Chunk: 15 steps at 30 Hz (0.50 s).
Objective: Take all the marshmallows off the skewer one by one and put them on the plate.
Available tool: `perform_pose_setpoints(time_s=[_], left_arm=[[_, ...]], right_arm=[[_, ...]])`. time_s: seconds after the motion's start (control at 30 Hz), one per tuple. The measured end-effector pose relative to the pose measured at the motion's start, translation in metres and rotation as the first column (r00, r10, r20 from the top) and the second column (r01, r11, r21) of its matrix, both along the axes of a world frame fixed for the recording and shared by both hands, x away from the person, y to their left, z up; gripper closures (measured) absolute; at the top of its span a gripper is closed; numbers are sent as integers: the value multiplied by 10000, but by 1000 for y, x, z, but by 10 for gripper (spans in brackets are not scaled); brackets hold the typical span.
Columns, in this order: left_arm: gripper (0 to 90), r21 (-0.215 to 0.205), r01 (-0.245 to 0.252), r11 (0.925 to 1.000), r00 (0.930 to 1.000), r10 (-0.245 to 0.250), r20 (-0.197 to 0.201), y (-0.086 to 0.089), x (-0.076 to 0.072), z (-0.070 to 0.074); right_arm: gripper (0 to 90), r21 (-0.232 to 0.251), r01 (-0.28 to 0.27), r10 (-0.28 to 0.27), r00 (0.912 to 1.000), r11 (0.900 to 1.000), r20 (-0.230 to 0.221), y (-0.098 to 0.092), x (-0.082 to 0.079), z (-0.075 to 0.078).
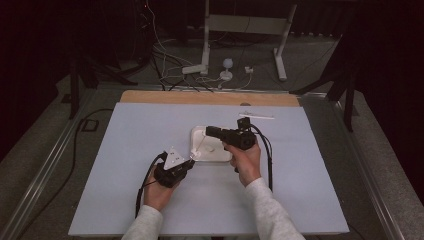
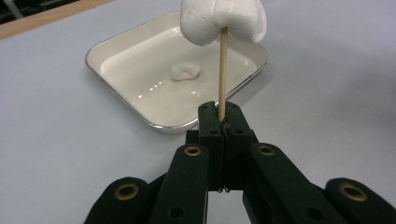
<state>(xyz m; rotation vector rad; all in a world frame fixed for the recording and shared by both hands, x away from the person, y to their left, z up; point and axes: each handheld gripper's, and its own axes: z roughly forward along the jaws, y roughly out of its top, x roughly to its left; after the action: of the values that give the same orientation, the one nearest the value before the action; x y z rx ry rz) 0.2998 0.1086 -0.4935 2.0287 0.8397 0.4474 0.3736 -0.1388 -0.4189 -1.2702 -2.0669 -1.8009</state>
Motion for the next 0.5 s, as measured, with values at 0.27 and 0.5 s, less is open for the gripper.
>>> perform_pose_setpoints(time_s=[0.27,0.5], left_arm=[[900,414,-55,9991,9998,47,212,-1,-1,-1],[900,577,-97,9983,9995,81,293,1,-1,-2]], right_arm=[[835,-81,192,-192,9998,9998,98,-1,0,0],[845,-62,381,-379,9990,9993,242,-3,0,0]])
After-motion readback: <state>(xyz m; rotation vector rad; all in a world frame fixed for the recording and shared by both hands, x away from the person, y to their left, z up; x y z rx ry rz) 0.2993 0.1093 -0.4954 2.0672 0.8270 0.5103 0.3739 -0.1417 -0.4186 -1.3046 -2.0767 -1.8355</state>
